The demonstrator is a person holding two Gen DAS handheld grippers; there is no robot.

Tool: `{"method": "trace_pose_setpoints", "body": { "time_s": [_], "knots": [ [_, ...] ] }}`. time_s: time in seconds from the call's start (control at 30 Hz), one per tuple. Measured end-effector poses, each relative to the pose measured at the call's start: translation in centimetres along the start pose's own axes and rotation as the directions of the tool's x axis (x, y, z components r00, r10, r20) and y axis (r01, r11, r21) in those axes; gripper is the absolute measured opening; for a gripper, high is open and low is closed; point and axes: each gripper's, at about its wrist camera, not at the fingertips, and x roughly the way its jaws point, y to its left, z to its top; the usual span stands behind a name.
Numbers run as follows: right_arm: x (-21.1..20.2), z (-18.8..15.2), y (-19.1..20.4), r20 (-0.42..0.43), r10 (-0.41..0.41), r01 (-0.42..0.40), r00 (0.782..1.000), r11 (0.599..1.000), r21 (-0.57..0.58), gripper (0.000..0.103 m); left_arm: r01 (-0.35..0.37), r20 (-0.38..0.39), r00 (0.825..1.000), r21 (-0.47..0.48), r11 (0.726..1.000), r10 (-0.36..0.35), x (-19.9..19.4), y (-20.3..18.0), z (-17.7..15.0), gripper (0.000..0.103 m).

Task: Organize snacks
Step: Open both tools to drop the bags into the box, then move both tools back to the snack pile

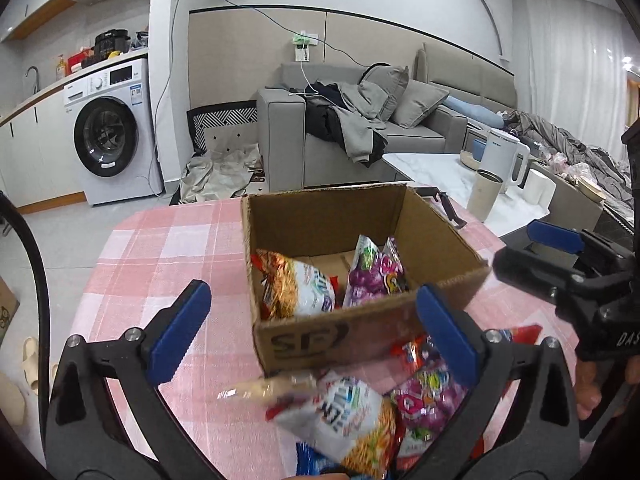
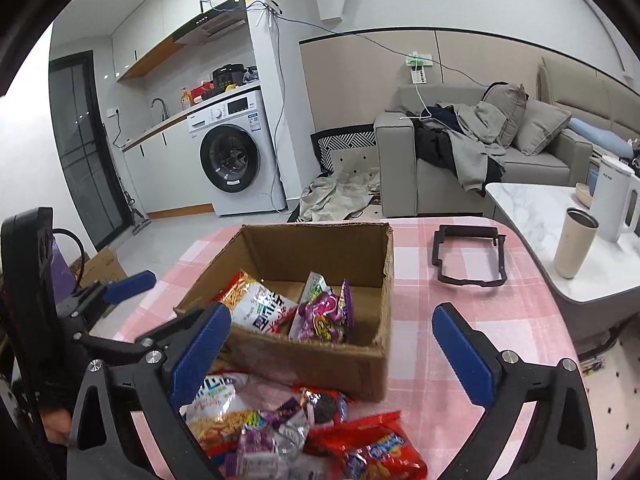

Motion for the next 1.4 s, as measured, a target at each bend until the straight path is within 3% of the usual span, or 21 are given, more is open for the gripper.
{"method": "trace_pose_setpoints", "body": {
  "time_s": [0.37,0.63,1.0,1.4],
  "knots": [
    [-4.7,-3.9,-1.1,0.007,-0.009,0.009,1.000,1.000,-0.017,0.103,-0.030,0.017,0.999,0.016,0.999,0.030,-6.1,-0.6,-4.3,0.103],
    [-5.8,-6.0,-2.3,-0.013,-0.022,0.022,1.000,1.000,0.015,0.103,-0.043,0.002,0.999,0.024,0.999,0.043,-8.7,-0.6,-7.1,0.103],
    [-5.7,-7.5,-3.2,-0.061,-0.027,0.029,0.998,0.999,0.020,0.103,-0.020,-0.044,0.999,0.024,1.000,0.021,-8.8,-0.3,-8.8,0.102],
    [-2.7,-9.2,-3.9,-0.154,-0.034,0.041,0.987,0.998,0.044,0.103,-0.003,-0.106,0.994,-0.003,1.000,0.002,-6.7,0.5,-10.4,0.102]
  ]
}}
